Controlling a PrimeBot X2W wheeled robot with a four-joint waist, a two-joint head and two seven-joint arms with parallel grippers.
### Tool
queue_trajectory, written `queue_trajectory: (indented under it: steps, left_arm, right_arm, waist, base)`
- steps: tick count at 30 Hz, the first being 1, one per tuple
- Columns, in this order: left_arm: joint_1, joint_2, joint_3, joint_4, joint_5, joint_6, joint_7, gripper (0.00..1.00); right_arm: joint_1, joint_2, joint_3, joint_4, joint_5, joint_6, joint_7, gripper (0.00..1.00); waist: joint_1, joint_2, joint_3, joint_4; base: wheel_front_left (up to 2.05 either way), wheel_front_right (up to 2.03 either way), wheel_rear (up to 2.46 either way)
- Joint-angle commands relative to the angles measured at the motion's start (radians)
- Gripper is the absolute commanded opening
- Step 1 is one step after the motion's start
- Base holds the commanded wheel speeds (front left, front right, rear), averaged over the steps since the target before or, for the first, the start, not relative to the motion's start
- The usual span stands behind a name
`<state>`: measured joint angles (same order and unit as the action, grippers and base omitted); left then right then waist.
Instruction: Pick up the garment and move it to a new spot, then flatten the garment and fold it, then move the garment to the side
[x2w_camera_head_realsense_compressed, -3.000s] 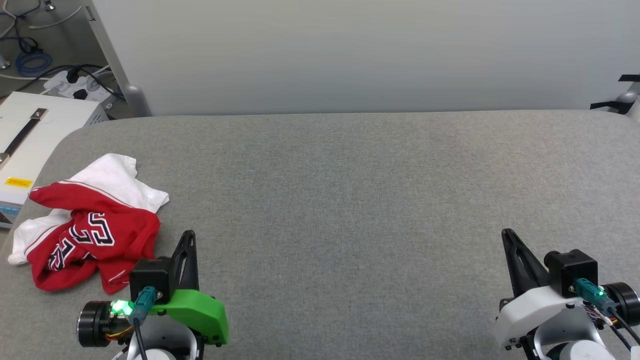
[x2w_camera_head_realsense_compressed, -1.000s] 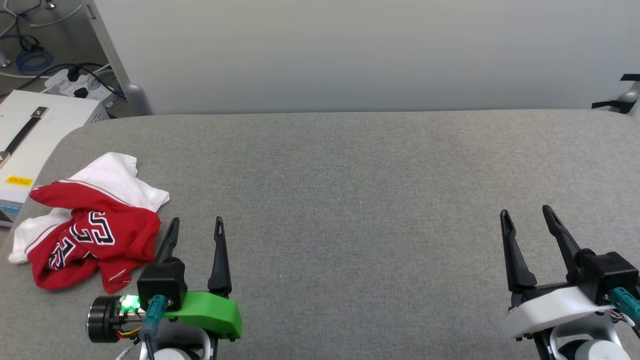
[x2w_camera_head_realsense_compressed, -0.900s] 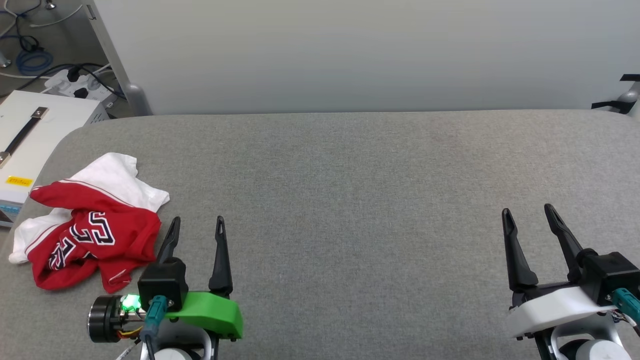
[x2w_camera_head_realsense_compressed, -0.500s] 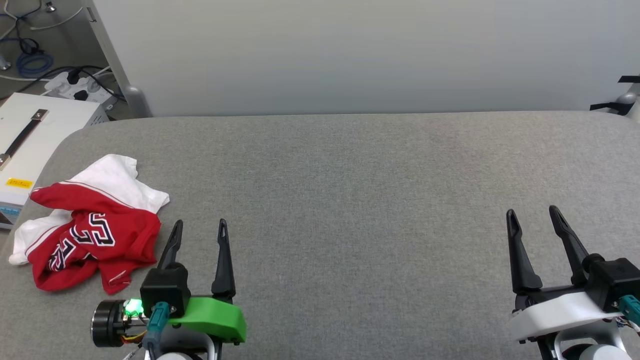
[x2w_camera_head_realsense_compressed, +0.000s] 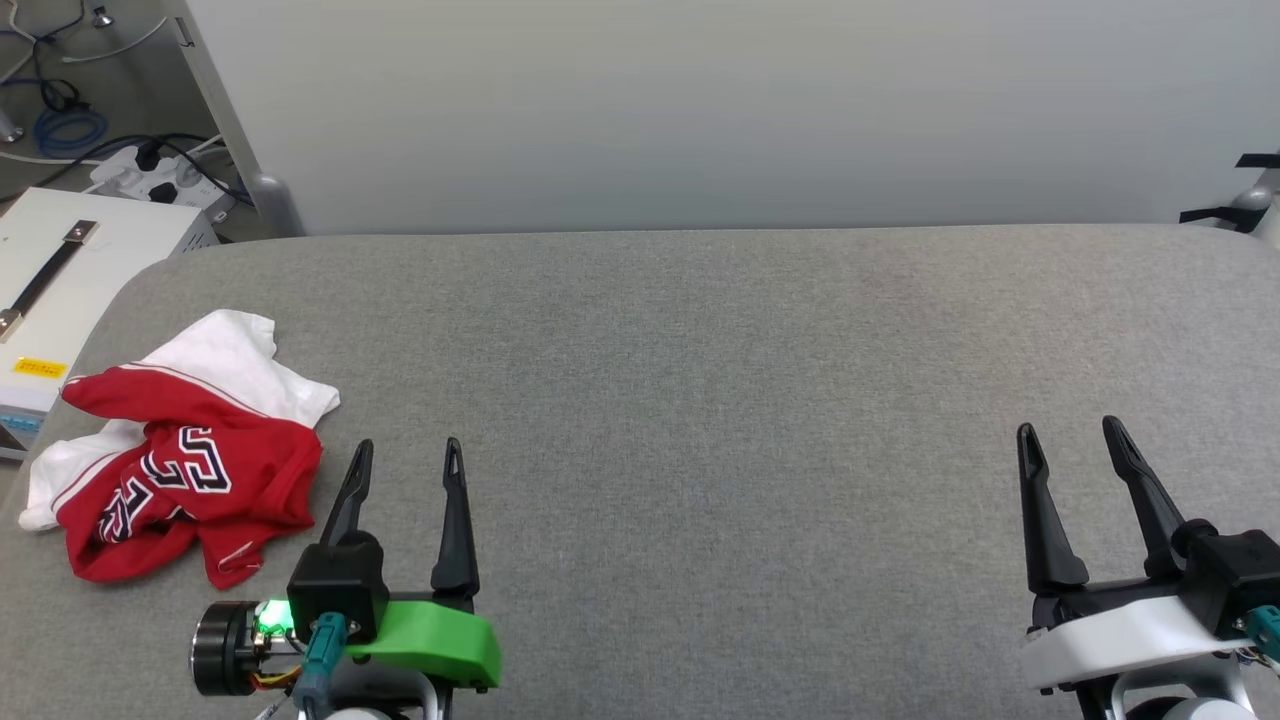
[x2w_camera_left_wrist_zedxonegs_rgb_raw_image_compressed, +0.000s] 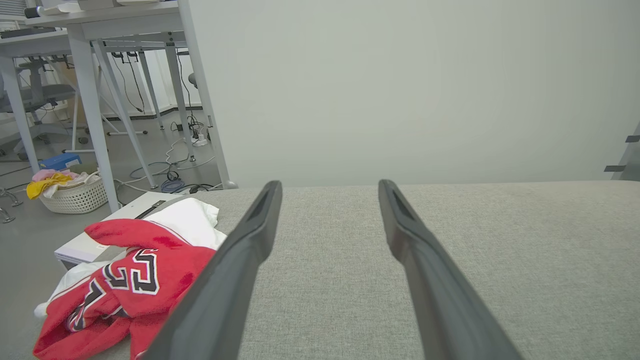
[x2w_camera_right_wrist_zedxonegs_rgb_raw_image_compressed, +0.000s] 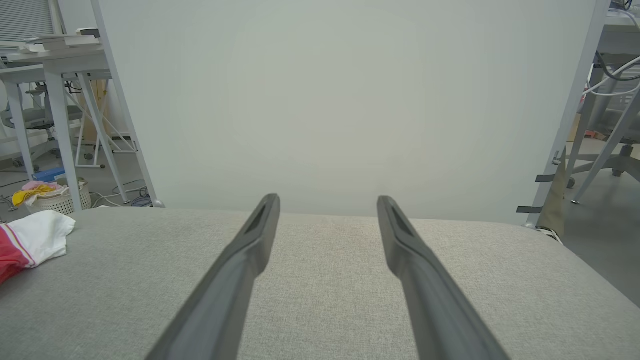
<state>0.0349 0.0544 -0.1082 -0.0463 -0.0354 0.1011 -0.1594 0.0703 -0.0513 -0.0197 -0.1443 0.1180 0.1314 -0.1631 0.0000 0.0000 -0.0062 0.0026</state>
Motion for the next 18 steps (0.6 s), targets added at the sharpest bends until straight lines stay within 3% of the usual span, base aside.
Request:
queue_trajectory:
  steps: [1,18]
  left_arm:
    - [0.012,-0.003,-0.005,0.0,-0.006,0.007,-0.012,1.0]
    - [0.022,-0.003,-0.025,0.004,-0.018,0.012,-0.047,1.0]
  right_arm:
    - [0.016,0.001,0.0,-0.009,0.004,0.0,-0.01,1.0]
    - [0.036,0.001,0.008,-0.01,0.011,-0.001,-0.044,1.0]
  waist:
    - [0.0,0.0,0.0,0.0]
    - [0.0,0.0,-0.003,0.003]
  base:
    - [0.0,0.0,0.0]
    - [0.0,0.0,0.0]
